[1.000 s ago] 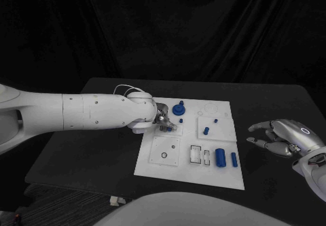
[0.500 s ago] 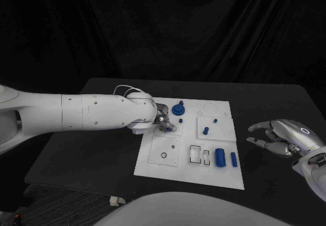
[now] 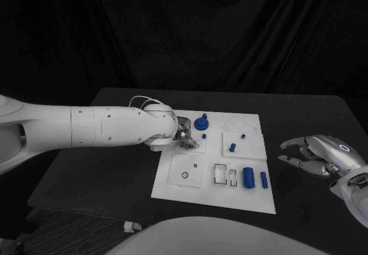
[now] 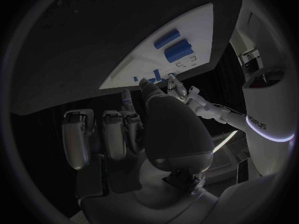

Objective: Assemble the parts on the task board

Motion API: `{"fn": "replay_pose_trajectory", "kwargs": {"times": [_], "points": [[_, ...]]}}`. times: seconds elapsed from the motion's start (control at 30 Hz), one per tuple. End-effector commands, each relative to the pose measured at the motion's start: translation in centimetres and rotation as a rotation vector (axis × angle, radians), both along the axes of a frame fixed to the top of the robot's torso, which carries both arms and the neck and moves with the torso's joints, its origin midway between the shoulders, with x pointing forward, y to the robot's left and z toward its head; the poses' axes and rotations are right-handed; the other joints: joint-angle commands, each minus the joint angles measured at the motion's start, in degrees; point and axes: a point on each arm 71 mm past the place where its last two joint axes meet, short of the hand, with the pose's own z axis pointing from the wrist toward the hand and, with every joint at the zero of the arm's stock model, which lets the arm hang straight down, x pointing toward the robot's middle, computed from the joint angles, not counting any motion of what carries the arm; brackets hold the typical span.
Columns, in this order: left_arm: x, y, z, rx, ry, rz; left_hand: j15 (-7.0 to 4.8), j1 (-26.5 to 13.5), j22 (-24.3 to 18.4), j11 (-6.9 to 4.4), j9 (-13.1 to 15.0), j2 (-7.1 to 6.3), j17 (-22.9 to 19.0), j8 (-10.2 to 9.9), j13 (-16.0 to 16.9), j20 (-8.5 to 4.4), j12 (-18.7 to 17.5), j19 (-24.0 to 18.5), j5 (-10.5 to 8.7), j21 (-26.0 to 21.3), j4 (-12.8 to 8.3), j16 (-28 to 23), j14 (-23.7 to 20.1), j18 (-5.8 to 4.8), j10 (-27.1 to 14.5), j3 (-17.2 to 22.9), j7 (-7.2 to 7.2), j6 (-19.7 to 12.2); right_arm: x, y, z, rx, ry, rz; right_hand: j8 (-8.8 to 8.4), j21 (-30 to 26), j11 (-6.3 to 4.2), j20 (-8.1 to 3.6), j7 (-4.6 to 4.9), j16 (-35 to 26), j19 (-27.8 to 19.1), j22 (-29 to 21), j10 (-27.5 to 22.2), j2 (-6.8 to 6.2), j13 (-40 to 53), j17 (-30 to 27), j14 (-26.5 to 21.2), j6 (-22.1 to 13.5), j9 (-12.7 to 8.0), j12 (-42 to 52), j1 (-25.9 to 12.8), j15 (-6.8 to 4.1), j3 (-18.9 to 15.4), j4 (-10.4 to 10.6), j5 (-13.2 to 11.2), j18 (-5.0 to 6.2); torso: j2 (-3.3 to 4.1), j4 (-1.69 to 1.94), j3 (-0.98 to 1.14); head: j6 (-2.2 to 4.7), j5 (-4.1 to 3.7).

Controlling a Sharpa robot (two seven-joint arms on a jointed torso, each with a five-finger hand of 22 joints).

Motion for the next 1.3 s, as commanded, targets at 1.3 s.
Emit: {"fn": "replay_pose_trajectory", "kwargs": {"times": [1.3], "points": [[1.4, 0.2, 1.8, -0.088, 0.187, 0.021, -0.36, 1.5, 15.1, -0.09, -0.1, -1.08, 15.1, -0.4, 15.1, -0.4, 0.2, 6.0, 1.65, 0.2, -3.3, -0.3, 6.1, -0.8, 6.1, 7.9, -0.1, 0.0, 0.1, 0.0, -0.2, -0.003, -0.002, -0.023, -0.33, -0.4, -0.23, -0.4, -0.03, 0.2, 4.6, 14.5, 6.0, 0.13, 15.1, 15.1, 6.1, 0.5, -0.2, 0.1, 0.7, -0.42, 0.3, 0.1, 0.5, 0.03, 0.11, -0.03, -0.03, 0.01, -0.49]]}}
